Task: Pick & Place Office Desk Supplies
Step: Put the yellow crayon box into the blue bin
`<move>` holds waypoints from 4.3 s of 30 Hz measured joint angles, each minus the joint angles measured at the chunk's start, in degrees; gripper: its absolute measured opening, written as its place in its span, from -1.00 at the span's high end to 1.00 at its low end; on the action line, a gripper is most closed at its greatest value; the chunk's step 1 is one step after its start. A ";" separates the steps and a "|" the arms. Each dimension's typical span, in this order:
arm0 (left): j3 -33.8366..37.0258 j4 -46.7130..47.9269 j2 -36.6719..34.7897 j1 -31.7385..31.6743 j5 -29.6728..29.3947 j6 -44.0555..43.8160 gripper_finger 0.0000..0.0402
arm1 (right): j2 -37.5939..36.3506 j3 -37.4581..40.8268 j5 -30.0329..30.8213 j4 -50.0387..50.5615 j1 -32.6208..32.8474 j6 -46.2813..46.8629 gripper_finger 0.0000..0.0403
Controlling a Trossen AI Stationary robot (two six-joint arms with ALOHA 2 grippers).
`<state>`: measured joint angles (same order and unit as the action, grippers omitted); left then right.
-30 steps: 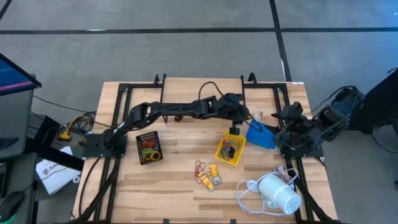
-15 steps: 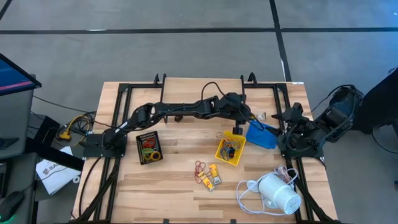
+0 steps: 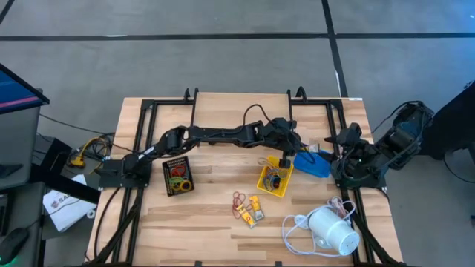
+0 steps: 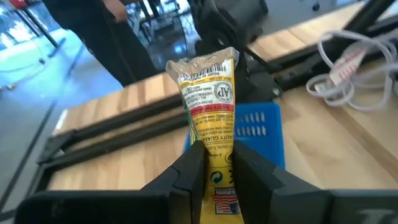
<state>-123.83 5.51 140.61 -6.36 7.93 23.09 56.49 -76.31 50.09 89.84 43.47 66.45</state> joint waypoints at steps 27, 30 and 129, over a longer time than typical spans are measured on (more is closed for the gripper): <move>0.01 -9.81 2.14 0.42 3.56 -1.27 0.65 | -1.12 3.52 -5.47 0.18 -4.20 2.13 -0.36; 0.20 -11.80 2.85 0.46 3.95 -1.19 0.58 | -1.05 3.52 -5.52 0.18 -4.18 2.13 -0.36; 37.29 16.61 -17.79 21.57 -7.72 4.02 0.46 | 5.33 3.47 -6.15 -4.19 -0.75 3.63 -0.36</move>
<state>-86.54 22.11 122.83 15.21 0.21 27.11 61.82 -72.84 43.94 85.65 42.72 70.08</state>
